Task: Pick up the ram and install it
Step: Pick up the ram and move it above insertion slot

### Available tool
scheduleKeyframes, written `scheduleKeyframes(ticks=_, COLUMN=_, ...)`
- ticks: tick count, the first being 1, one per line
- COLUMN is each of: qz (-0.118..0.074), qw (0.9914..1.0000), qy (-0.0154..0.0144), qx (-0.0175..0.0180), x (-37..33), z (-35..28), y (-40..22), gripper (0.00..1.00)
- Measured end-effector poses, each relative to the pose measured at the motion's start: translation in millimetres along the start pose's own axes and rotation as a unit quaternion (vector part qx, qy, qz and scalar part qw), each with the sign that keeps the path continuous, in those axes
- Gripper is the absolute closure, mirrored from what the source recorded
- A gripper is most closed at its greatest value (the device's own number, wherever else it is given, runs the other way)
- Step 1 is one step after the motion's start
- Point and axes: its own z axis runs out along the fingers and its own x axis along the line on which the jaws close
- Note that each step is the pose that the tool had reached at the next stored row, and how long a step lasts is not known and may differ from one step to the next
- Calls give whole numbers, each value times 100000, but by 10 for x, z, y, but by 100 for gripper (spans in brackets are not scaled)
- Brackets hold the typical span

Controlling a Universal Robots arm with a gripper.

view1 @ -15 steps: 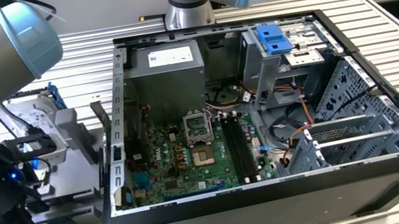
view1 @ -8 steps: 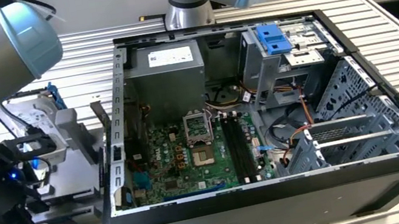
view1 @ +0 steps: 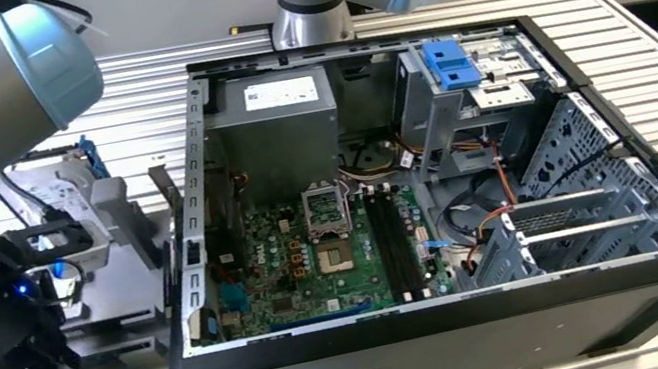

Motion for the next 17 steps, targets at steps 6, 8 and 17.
scheduleKeyframes(ticks=6, qz=-57, qw=100000, qy=-2, qx=2, x=0, z=-2, y=0, gripper=100)
scheduleKeyframes(ticks=8, qz=-57, qw=100000, qy=-11, qx=7, x=0, z=-39, y=1, gripper=100)
scheduleKeyframes(ticks=17, qz=471, qw=99999, qy=-31, qx=13, x=-3, z=-269, y=7, gripper=100)
